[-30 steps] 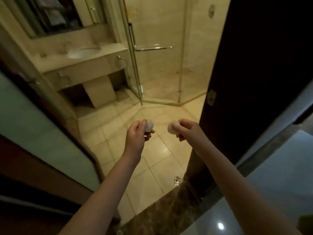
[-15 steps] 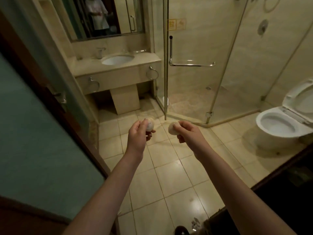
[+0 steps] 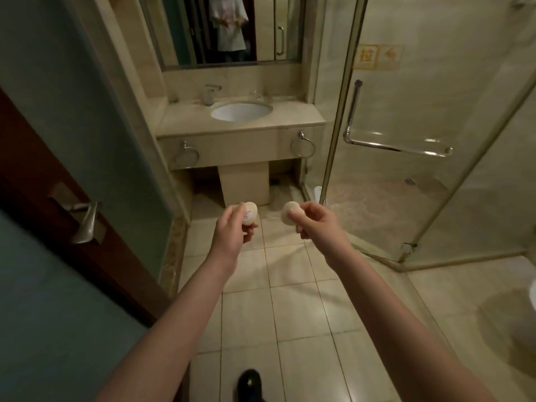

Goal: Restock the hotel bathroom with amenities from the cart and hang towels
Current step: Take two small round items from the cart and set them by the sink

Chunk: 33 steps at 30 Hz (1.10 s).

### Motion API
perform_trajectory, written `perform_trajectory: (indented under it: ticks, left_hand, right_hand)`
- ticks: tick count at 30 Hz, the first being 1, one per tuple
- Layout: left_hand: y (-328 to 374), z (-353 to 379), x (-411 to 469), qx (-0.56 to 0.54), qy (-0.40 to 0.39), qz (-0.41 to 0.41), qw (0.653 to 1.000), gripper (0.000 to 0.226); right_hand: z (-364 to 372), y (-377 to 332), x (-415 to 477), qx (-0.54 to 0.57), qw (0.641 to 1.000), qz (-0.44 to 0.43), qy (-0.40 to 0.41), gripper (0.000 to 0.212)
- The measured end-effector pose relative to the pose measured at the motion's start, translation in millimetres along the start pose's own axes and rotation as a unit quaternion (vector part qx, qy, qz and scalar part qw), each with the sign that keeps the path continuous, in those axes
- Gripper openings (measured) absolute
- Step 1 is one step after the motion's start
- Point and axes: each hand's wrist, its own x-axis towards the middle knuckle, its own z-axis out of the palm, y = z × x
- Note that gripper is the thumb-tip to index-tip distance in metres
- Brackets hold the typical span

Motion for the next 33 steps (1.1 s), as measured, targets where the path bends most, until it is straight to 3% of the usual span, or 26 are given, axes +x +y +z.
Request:
perform_trajectory:
  ticks: [6,17,26,33]
  left_hand:
    - [9.6,-12.6,170.3,-0.028,-0.013,-0.010,0.999,0.021]
    - [33.4,22.8,442.3,0.080,-0.083,0.016,0.993,0.011]
    - [65.6,115.1,659.4,0.104,-0.057,0.018,0.993,0.015]
    - [101.8,131.4,802.3,0.129,-0.009,0.021,0.991,0.012]
  right_hand:
    - [41.9,-10.2,165.3,0.019,1.000,0.014,-0.009,0.015]
    - [43.4,-26.9,424.7,-0.003,1.000,0.029,0.003,0.019]
    - [5.4,-24.2,666.3,0.025,0.999,0.022,0.007,0.011]
    - [10.0,-40.4,827.8,-0.004,1.000,0.014,0.020,0.010]
